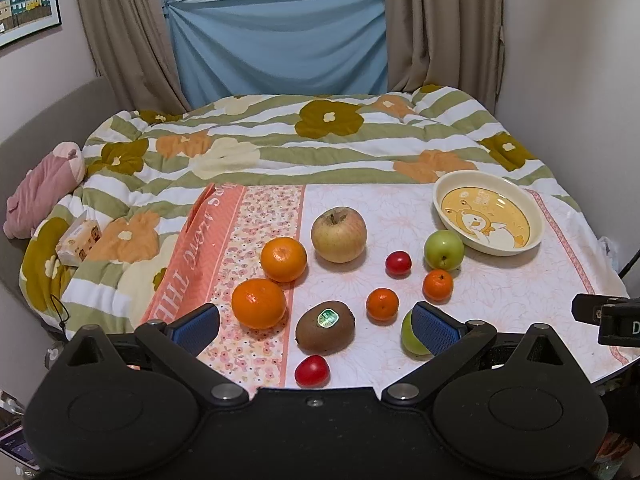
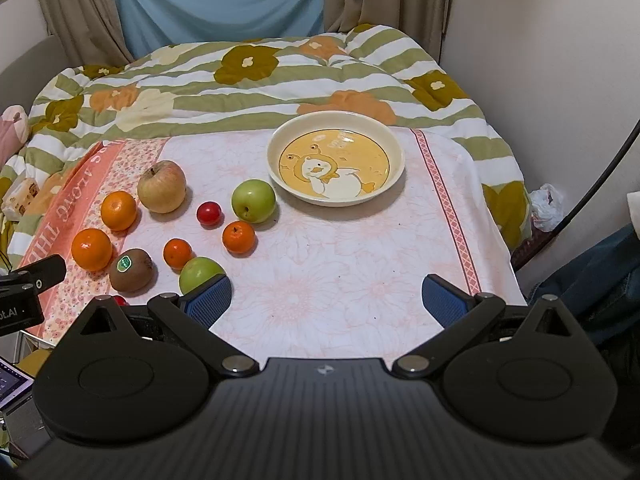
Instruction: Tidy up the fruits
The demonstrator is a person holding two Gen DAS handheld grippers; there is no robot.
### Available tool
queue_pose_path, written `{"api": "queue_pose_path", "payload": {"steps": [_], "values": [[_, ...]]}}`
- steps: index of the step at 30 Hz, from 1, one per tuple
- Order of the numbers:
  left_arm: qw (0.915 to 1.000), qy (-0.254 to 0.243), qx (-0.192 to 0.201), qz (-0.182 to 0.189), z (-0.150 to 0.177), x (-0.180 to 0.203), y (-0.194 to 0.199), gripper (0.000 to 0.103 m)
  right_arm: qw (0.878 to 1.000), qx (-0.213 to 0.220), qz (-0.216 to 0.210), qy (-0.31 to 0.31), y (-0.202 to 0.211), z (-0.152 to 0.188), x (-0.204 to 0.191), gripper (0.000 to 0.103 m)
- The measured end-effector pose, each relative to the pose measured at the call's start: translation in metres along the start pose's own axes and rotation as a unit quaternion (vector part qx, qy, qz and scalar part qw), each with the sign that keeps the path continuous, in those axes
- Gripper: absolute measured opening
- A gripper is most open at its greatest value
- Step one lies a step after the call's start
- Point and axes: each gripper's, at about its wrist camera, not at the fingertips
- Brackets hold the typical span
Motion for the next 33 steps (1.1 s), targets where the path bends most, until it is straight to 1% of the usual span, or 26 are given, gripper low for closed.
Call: {"api": "queue_pose_path", "payload": {"steps": [33], "values": [[1.0,-0.005,0.001,-0.001,0.002,0.0007,0.0017,0.103,1.0,0.002,-0.004,-0.004,0.0039,0.0018,0.0042,0.103]]}}
Point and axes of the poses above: each gripper's, at about its wrist camera, not at the fingertips, and y roughly against the way its jaws point, x to its right, z to its underside, and after that the axes turned 4 degrees about x, right-handed
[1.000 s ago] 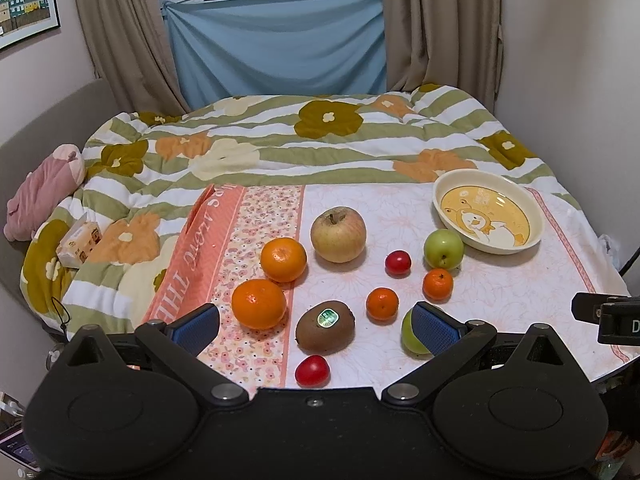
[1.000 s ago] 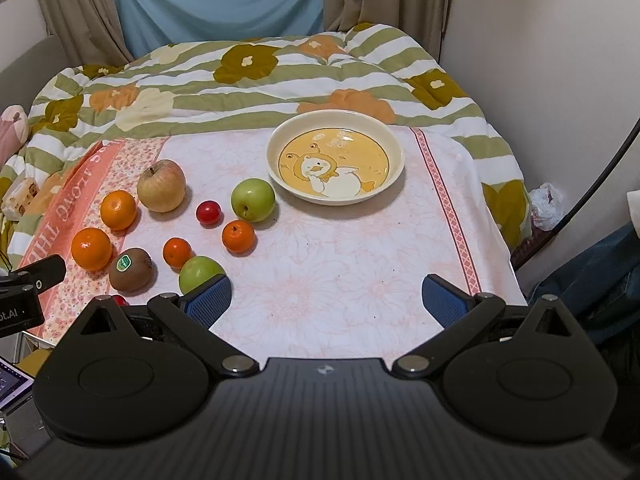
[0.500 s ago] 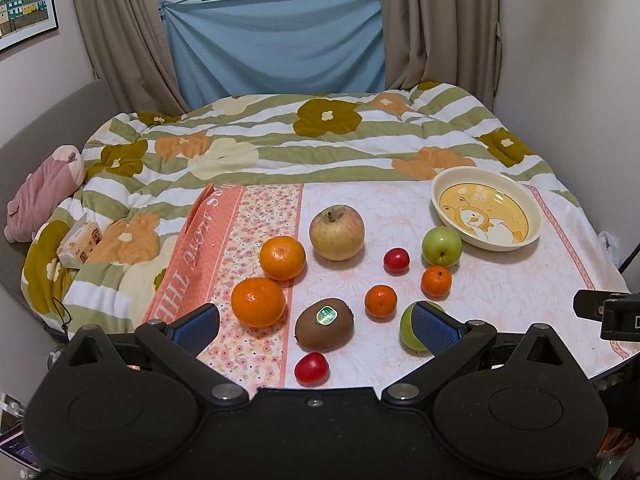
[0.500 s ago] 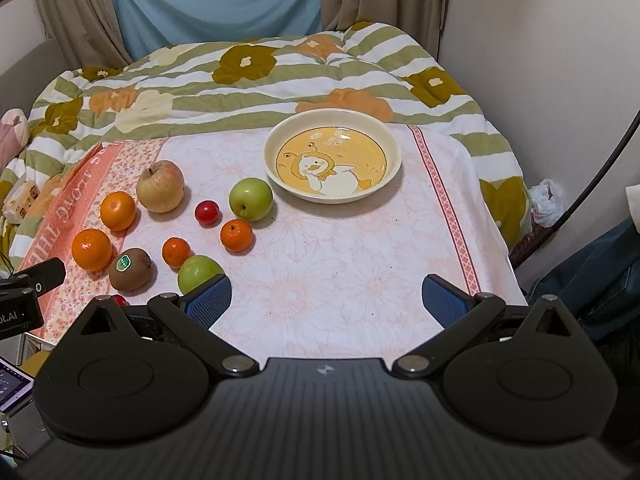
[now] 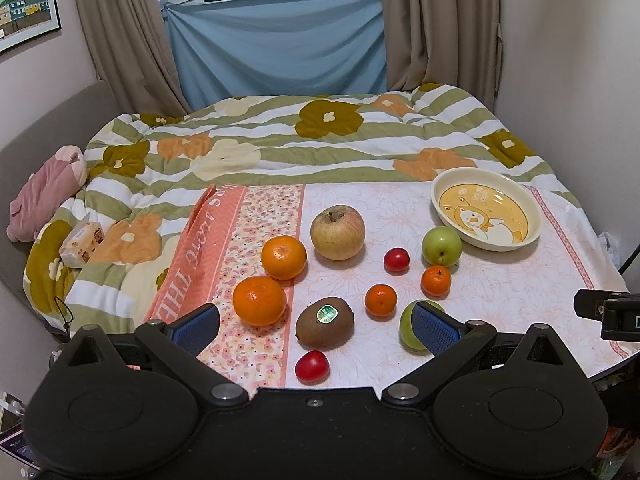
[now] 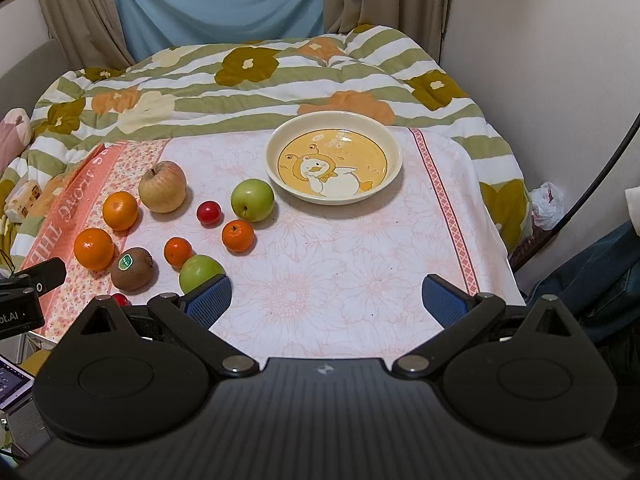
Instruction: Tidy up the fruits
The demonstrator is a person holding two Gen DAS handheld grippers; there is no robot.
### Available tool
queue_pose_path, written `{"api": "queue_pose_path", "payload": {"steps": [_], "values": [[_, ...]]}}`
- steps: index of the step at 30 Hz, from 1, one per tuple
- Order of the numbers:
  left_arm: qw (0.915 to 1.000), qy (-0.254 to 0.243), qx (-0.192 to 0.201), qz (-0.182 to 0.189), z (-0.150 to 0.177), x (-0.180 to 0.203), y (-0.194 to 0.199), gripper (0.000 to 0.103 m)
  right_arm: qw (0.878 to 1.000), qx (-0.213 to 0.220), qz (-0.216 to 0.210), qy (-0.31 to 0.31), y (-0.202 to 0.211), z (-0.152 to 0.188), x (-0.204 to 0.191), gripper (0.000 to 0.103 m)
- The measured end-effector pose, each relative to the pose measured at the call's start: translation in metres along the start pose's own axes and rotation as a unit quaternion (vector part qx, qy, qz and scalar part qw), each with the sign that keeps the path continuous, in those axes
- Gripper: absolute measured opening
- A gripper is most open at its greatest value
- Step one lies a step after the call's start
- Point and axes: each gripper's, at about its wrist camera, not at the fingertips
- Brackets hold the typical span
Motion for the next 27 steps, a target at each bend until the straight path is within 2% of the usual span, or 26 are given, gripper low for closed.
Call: {"api": "queue_pose_path", "payload": {"steps": [27], "values": [[1.0,0.0,0.003,-0.004,0.0016,-0.0006,0.0068,0.103,1.0,0.001,-0.001,0.0,0.0012,0.0006,0.0007,0.103]]}}
Point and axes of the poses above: each gripper's, at about its wrist camera, not at the fingertips, and y roughly against the way its jaws point, x to its right, z to its underside, and after that the axes turned 4 degrees about x, right-handed
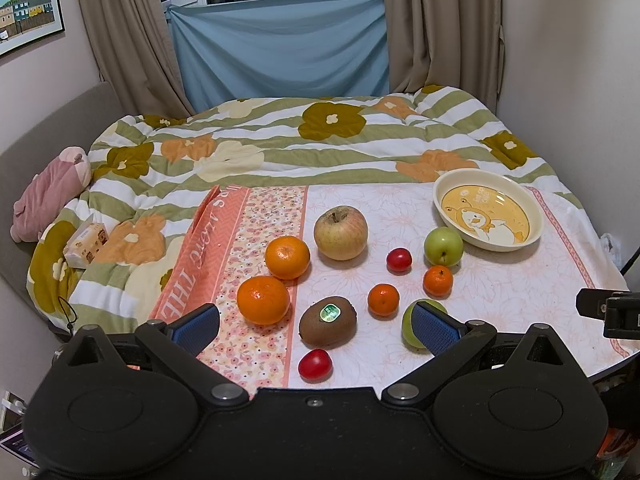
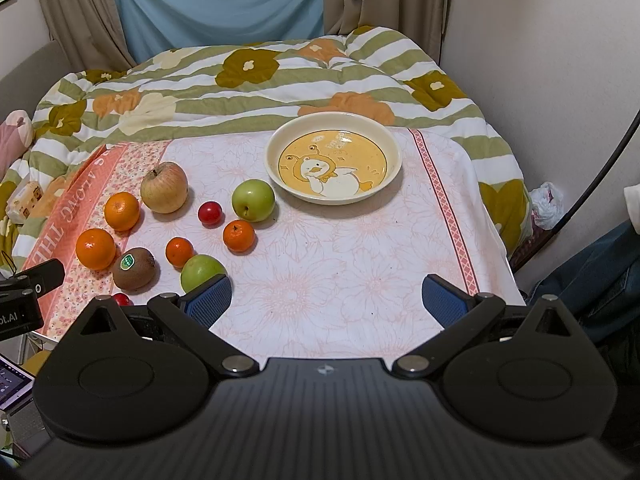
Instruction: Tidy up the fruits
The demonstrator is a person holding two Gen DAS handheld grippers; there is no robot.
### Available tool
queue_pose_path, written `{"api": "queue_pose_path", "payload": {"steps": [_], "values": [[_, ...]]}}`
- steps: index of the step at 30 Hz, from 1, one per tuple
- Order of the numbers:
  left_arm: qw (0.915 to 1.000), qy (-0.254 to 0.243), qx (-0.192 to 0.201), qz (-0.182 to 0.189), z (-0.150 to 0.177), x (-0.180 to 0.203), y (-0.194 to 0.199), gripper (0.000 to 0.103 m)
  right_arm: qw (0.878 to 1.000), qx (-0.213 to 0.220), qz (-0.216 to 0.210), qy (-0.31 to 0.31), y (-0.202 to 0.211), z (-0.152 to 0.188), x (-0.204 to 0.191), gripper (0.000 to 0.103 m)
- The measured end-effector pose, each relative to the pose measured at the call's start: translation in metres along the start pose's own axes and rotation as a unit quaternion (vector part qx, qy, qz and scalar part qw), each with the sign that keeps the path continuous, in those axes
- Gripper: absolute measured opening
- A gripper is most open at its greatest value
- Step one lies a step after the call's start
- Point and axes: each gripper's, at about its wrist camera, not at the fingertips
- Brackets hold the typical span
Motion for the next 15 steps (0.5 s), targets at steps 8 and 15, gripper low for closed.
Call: {"api": "queue_pose_path", "payload": {"steps": [8,15], "values": [[1.0,-0.001,0.002,-0.002,0.0003,-0.0017,0.0025,0.103,1.0,0.001,-0.001,0.001,0.0012,-0.0007,0.0004,0.103],[0.9999,0.006,0.009,-0.005,-0.0018,-0.003,0.009,0.103,1.0,0.006,-0.014,0.016,0.0058,-0.0064,-0.0027,0.103]]}}
Point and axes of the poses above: each gripper's, at about its wrist camera, not at the fingertips, and y roughly against the way its jaws point, x to its right, z to its underside, and after that the axes turned 4 degrees about x, right-handed
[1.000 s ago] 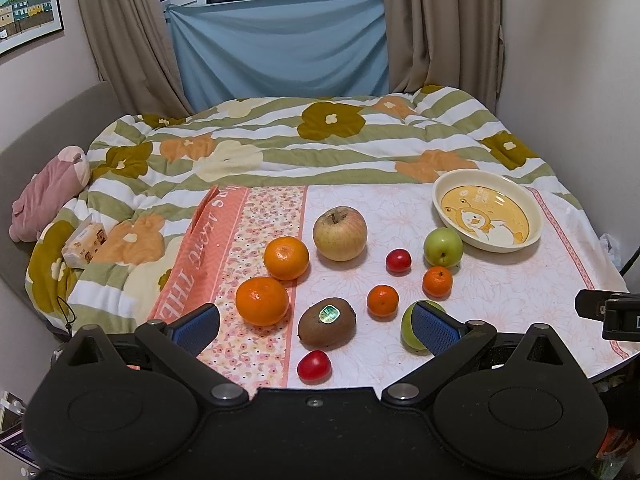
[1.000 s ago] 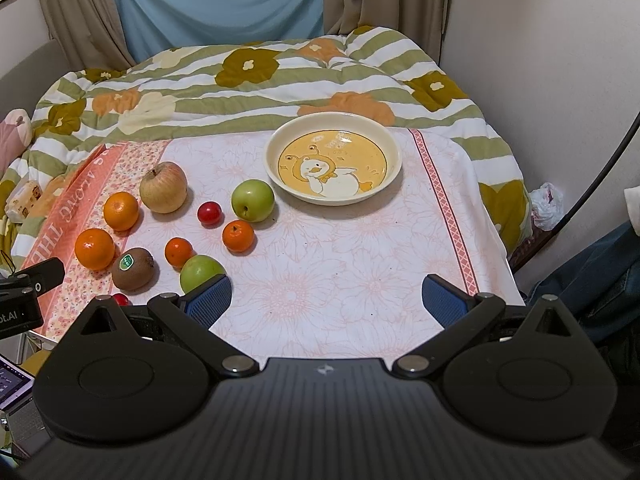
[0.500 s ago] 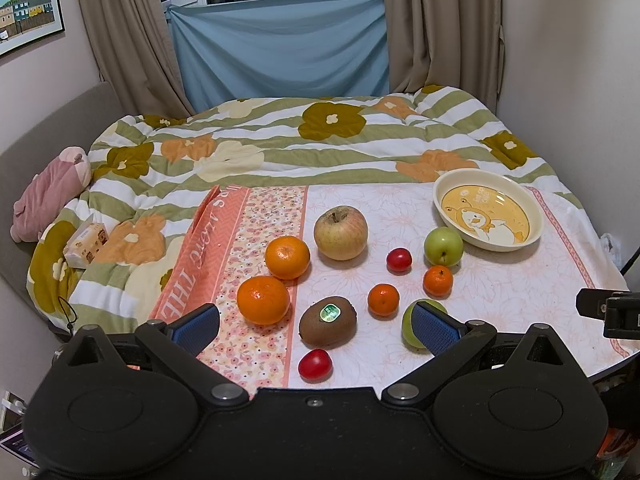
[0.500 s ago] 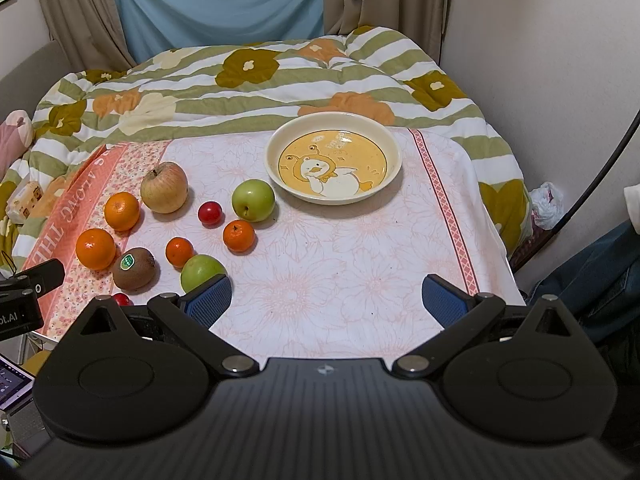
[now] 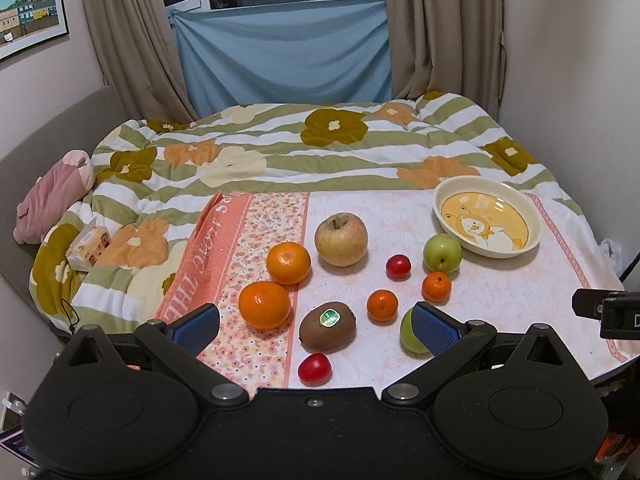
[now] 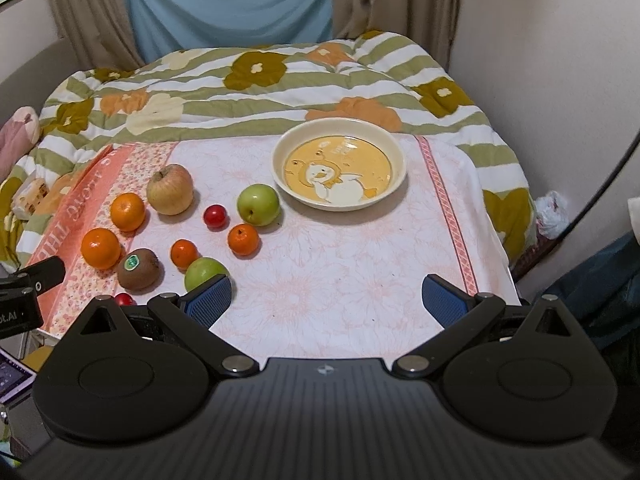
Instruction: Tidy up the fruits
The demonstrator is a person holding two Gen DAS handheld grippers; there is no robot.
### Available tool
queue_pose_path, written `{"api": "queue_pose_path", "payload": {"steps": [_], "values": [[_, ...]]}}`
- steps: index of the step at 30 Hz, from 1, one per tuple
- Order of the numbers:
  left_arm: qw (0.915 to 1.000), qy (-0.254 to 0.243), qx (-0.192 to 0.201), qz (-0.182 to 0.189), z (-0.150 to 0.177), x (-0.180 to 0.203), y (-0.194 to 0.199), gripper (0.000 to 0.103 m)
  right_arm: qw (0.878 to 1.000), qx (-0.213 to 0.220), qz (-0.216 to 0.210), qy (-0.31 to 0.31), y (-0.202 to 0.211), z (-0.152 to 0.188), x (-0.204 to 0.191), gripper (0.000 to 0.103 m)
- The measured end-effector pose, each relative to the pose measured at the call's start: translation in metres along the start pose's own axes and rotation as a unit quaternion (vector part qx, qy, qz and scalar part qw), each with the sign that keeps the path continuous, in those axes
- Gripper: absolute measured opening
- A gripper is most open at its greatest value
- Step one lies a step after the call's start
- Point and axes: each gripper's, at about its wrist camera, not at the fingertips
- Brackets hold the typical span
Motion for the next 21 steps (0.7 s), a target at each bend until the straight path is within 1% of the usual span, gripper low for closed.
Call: {"api": "queue_pose_path", "payload": {"steps": [3,7,11,15,19,21], "values": [[1.0,0.004,-0.002,-0.008,-0.002,0.002,0.0,0.103,1.0,0.001,-0.018,0.008,-0.001,-0.005,0.0,0.103],[0.9996,-0.004,0.001,-0.027,0.0,0.008,-0.002,0.103,0.999,0.002,-0.048,0.022,-0.01,-0.012,-0.001,0.103],[0.9995,-0.014,0.007,-0.028,0.005,0.01,-0.009,0.103,0.996,-0.003,-0.078,0.037,-0.023,-0.014,-0.003,0.103],[0.9993,-0.037,0.0,-0.011,0.008,0.003,-0.024,0.103,0.995,-0.015,-0.089,0.033,-0.043,-0.015,-0.011,0.103],[0.9974,-0.069,-0.005,0.022,0.01,-0.009,-0.047,0.1,0.996,-0.026,-0.087,0.015,-0.06,-0.013,-0.025,0.103],[0.9951,-0.089,-0.005,0.042,0.011,-0.014,-0.059,0.099,0.996,-0.03,-0.084,0.006,-0.068,-0.009,-0.034,0.103]]}}
Point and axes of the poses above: each gripper's, at about its wrist camera, not at the fingertips, and y roughly against the way its jaws point, x to its right, z to its underside, and after that the axes turned 4 degrees about x, right-handed
